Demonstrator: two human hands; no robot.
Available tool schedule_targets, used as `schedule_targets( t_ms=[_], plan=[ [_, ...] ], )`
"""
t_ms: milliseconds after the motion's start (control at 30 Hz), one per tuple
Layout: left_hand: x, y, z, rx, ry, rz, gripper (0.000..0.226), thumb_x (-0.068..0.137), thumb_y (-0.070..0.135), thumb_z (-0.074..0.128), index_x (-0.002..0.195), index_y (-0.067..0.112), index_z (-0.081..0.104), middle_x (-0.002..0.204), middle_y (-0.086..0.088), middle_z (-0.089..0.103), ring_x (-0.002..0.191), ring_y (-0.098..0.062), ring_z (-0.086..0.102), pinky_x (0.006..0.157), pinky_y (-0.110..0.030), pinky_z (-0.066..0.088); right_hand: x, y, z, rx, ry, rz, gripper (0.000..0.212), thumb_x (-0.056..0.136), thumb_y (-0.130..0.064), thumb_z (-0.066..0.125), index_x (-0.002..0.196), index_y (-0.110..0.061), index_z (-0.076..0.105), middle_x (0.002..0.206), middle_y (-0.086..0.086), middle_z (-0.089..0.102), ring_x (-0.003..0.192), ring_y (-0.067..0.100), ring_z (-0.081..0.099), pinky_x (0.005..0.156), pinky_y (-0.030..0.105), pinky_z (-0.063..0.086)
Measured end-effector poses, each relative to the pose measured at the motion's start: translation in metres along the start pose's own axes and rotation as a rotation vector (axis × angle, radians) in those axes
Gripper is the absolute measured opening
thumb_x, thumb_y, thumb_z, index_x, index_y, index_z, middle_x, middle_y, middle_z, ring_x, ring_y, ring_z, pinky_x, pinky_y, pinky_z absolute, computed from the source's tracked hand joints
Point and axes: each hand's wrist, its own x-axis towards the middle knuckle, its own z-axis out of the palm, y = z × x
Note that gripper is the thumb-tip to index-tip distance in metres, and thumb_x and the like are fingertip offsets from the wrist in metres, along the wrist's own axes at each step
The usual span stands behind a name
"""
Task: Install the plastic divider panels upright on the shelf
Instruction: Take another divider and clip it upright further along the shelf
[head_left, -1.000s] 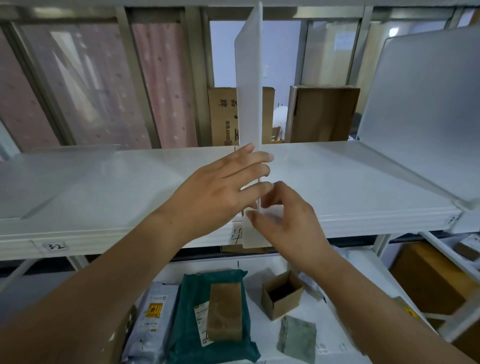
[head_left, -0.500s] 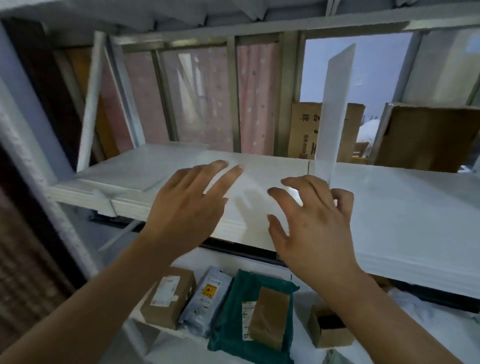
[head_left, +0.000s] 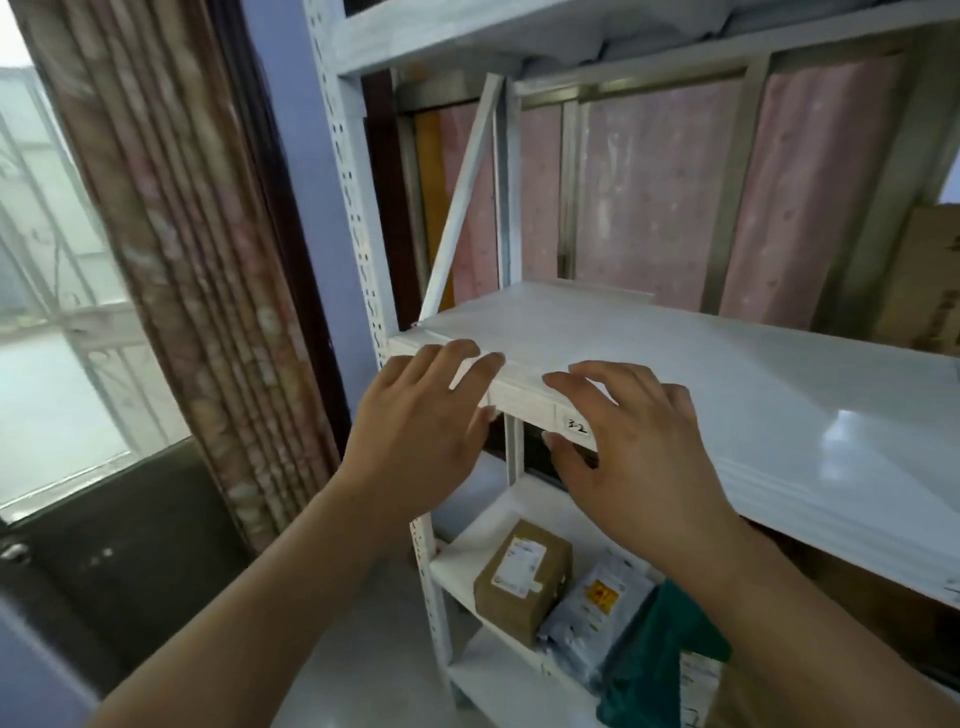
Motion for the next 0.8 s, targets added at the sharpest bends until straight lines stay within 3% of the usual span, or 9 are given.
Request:
schedule_targets(
  t_ms=[133,367,567,800],
  plan=[
    [-0.014,-0.057,0.008,-0.015,-0.011,-0.007,0.039,0.097,0.036,0.065,0.133,0.019,0.066,0.133,-0.005,0.064,0.117,-0.027,0.064,0.093,-0.045,0.056,0.037,-0.035,0.038,0.043,-0.023,0.023,0.05,0.091,-0.038,0.064,0.141,-0.028,0.058,0.141,-0.001,0.059,0.13,0.023,0.051,0.103,0.049,0.038],
    [-0.025,-0.135,0.046,-0.061,-0.04,-0.017,0.038,0.097,0.037,0.07,0.131,0.022,0.067,0.134,-0.002,0.065,0.117,-0.024,0.065,0.093,-0.044,0.058,0.1,-0.068,0.098,-0.02,-0.098,0.09,0.057,0.094,-0.043,0.067,0.147,-0.034,0.049,0.149,-0.005,0.053,0.135,0.02,0.046,0.11,0.045,0.035],
    [0.002,-0.175,0.089,-0.103,-0.065,0.012,0.041,0.096,0.035,0.072,0.136,0.025,0.065,0.136,0.001,0.063,0.118,-0.023,0.063,0.094,-0.041,0.056,0.136,-0.06,0.121,-0.103,-0.162,0.16,0.058,0.096,-0.05,0.062,0.149,-0.037,0.044,0.152,-0.007,0.05,0.137,0.019,0.045,0.113,0.049,0.036],
    [0.06,-0.178,0.15,-0.164,-0.034,0.069,0.045,0.092,0.03,0.078,0.135,0.025,0.065,0.131,0.003,0.063,0.114,-0.021,0.063,0.09,-0.039,0.057,0.171,-0.018,0.142,-0.133,-0.206,0.222,0.056,0.098,-0.053,0.054,0.151,-0.039,0.043,0.154,-0.008,0.047,0.14,0.018,0.04,0.11,0.044,0.032]
  ],
)
